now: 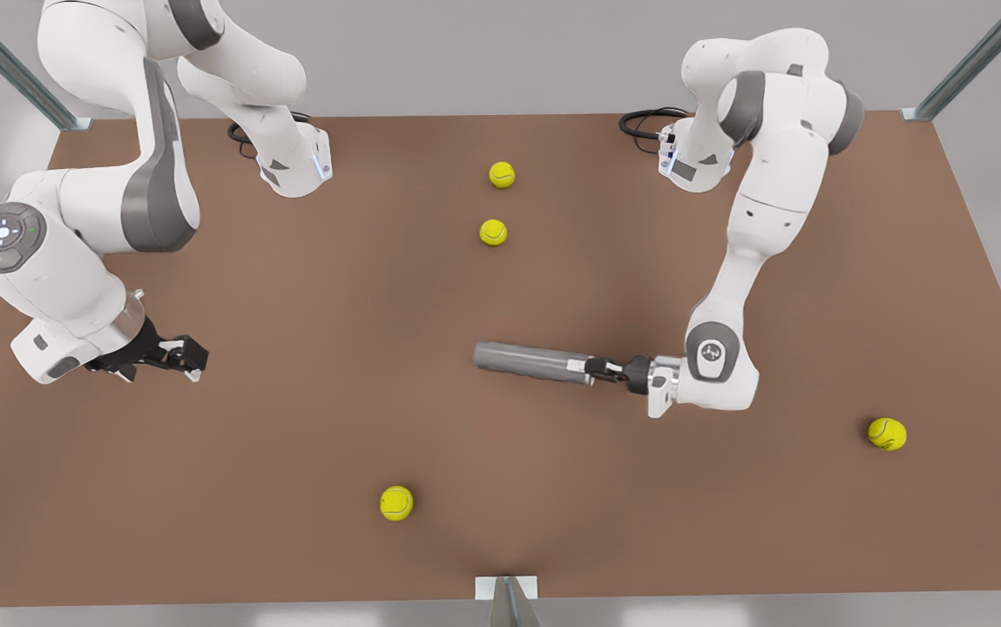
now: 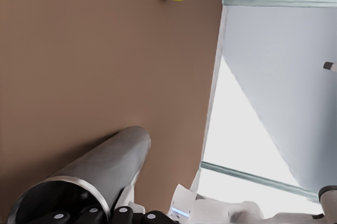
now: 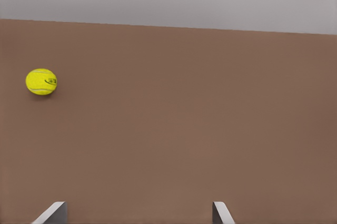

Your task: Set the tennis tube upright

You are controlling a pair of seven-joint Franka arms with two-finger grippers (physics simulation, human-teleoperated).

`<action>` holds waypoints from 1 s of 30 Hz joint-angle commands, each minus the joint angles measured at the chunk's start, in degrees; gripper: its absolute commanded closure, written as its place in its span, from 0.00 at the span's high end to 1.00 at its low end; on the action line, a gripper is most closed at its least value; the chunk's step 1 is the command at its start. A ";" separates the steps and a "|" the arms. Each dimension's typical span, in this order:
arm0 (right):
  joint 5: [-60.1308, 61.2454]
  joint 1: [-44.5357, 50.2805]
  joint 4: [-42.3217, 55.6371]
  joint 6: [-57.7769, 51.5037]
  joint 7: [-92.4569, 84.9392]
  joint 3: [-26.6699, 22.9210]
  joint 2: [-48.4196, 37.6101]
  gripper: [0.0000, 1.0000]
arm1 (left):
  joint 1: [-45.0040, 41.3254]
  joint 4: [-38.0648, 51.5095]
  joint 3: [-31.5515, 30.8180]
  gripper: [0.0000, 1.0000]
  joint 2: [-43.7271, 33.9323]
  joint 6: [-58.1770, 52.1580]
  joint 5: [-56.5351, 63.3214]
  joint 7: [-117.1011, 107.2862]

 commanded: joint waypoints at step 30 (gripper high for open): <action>0.00 0.13 -0.09 0.00 0.00 0.00 0.08 1.00 | 4.74 0.00 3.34 0.21 -22.80 -1.18 46.50 -36.76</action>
